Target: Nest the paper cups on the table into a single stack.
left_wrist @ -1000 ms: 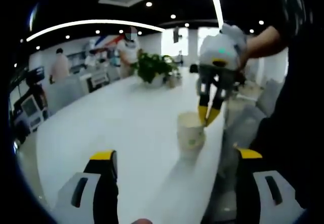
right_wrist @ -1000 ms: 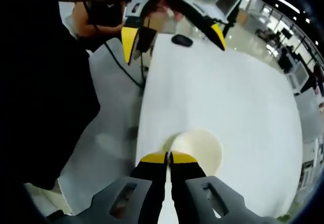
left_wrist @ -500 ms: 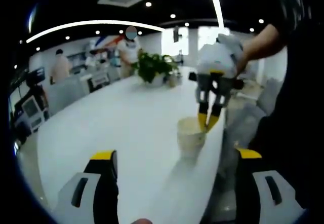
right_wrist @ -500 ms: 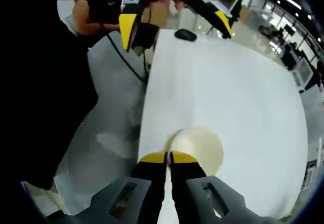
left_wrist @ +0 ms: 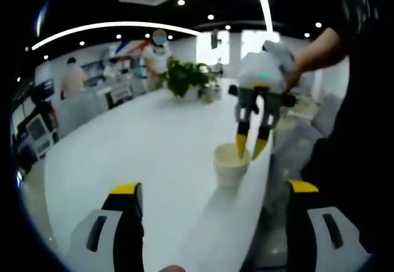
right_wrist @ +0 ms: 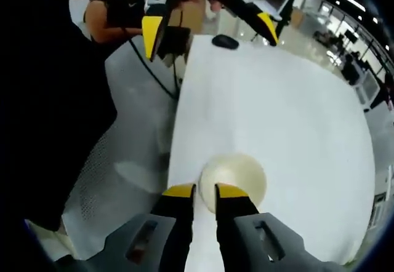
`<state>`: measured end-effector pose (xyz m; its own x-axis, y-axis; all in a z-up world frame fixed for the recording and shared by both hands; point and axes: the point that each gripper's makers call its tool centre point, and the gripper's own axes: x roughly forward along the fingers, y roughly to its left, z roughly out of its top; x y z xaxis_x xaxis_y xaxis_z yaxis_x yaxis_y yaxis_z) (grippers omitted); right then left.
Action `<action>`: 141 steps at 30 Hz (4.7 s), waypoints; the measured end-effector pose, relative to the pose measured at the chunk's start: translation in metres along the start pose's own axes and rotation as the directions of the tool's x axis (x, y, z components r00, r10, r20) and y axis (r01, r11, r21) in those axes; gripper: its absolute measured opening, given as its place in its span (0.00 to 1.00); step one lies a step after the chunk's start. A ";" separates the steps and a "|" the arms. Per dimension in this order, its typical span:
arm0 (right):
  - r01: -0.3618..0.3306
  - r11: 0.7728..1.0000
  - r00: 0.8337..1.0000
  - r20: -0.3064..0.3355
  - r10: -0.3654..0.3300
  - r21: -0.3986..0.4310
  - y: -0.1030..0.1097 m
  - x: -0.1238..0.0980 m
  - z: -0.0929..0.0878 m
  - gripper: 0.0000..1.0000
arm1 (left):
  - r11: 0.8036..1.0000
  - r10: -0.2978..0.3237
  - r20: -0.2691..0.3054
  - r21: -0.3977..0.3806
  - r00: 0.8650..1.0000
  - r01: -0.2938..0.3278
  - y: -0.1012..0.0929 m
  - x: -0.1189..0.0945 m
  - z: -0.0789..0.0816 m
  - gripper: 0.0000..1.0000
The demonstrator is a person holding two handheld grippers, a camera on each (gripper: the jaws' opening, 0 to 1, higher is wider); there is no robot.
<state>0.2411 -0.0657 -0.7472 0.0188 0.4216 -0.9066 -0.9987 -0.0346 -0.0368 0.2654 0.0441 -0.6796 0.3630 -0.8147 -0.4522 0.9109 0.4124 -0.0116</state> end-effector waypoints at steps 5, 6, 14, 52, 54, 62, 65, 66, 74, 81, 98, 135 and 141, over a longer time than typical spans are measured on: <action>0.016 1.000 1.000 0.020 -0.016 0.011 0.000 -0.006 0.001 0.10 | 1.000 -0.002 -0.005 0.000 1.000 0.002 0.002 0.000 0.000 0.95; 0.022 1.000 0.999 0.040 -0.022 0.023 0.000 -0.008 0.003 0.11 | 1.000 -0.002 -0.006 -0.001 1.000 0.002 0.002 0.000 0.000 0.95; 0.034 0.990 0.987 0.154 -0.055 0.140 -0.002 -0.019 0.005 0.18 | 1.000 -0.002 -0.005 -0.001 1.000 0.002 0.004 0.003 0.002 0.96; 0.234 0.823 0.845 0.311 -0.435 0.517 -0.027 -0.081 -0.042 0.91 | 0.997 -0.071 -0.044 0.014 0.997 0.071 -0.002 0.032 0.002 0.99; 0.244 0.825 0.846 0.303 -0.438 0.509 -0.025 -0.079 -0.046 0.95 | 0.997 -0.071 -0.070 -0.001 0.995 0.071 -0.003 0.036 -0.005 0.99; 0.258 0.848 0.843 0.320 -0.432 0.464 -0.022 -0.071 -0.050 1.00 | 0.996 -0.086 -0.074 -0.023 0.994 0.084 -0.012 0.050 -0.013 0.98; 0.264 0.861 0.846 0.324 -0.424 0.436 -0.021 -0.065 -0.053 1.00 | 0.995 -0.098 -0.076 -0.023 0.992 0.097 -0.016 0.056 -0.018 0.97; 0.262 0.863 0.848 0.324 -0.420 0.432 -0.021 -0.063 -0.054 0.99 | 0.995 -0.098 -0.081 -0.021 0.992 0.097 -0.017 0.059 -0.020 0.97; 0.199 0.900 0.847 0.395 -0.357 0.387 -0.023 -0.041 -0.050 0.84 | 0.996 -0.071 -0.060 0.042 0.996 0.073 -0.016 0.083 -0.034 0.91; 0.144 0.939 0.870 0.412 -0.271 0.312 -0.023 -0.018 -0.044 0.64 | 0.992 -0.109 -0.105 0.059 0.989 0.115 -0.024 0.107 -0.061 0.87; 0.064 0.980 0.917 0.376 -0.133 0.191 -0.030 0.025 -0.039 0.55 | 0.974 -0.159 -0.113 0.148 0.981 0.174 -0.019 0.133 -0.056 0.68; 0.015 0.985 0.904 0.419 -0.088 0.175 -0.037 0.023 -0.023 0.36 | 0.943 -0.261 -0.144 0.175 0.954 0.285 -0.023 0.137 -0.039 0.37; 0.051 0.983 0.890 0.438 -0.124 0.174 -0.053 0.009 -0.018 0.36 | 0.931 -0.258 -0.153 0.224 0.954 0.288 -0.010 0.134 -0.018 0.37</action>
<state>0.2946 -0.0762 -0.7605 0.1203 0.7763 -0.6188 -0.9893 0.1458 -0.0095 0.3014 -0.0623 -0.7562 0.0812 -0.8214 -0.5645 0.9966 0.0580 0.0591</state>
